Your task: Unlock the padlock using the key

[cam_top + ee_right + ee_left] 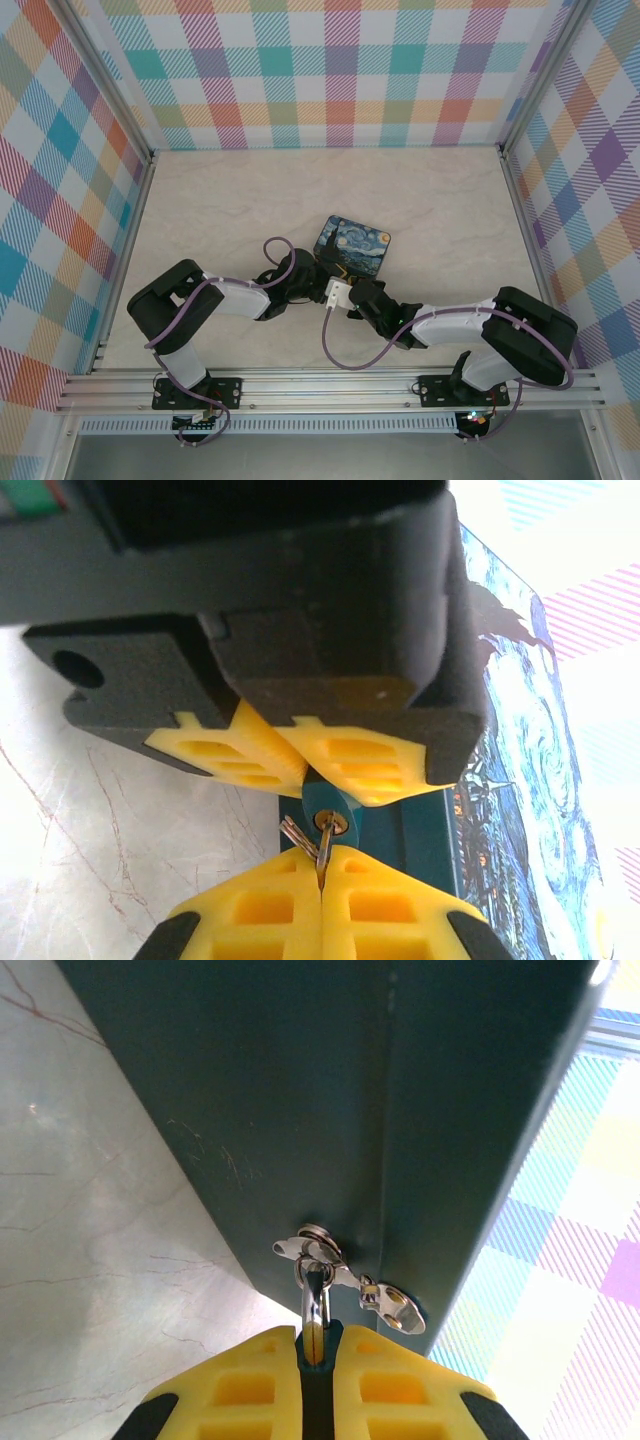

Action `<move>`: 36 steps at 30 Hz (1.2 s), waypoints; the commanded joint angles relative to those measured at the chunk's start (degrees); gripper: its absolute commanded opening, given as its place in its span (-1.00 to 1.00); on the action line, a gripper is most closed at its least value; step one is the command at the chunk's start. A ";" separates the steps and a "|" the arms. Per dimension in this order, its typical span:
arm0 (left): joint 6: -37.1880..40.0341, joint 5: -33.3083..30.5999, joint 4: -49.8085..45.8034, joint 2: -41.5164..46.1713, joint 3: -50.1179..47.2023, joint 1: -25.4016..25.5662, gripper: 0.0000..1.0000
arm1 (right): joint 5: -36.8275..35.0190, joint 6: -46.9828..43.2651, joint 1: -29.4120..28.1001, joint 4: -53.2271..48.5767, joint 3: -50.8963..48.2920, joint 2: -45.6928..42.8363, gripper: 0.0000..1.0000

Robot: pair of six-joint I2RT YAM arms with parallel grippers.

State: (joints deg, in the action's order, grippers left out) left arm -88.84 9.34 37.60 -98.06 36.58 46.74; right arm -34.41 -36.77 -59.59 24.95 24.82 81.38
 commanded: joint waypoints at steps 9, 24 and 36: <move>-0.19 1.20 2.64 1.47 0.86 -0.02 -1.00 | 4.55 11.07 0.41 -1.52 2.57 -5.86 -1.00; -0.11 0.38 2.53 1.78 0.12 -0.02 -1.00 | 7.38 20.62 0.81 -5.83 2.07 -8.70 -0.87; -0.50 -0.13 2.40 0.16 -0.35 0.03 -0.86 | 5.32 35.94 1.45 -23.81 3.33 -24.55 0.26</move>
State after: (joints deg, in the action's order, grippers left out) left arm -89.12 10.09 38.89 -97.58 36.58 46.74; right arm -27.20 -7.90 -58.50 6.52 25.47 59.72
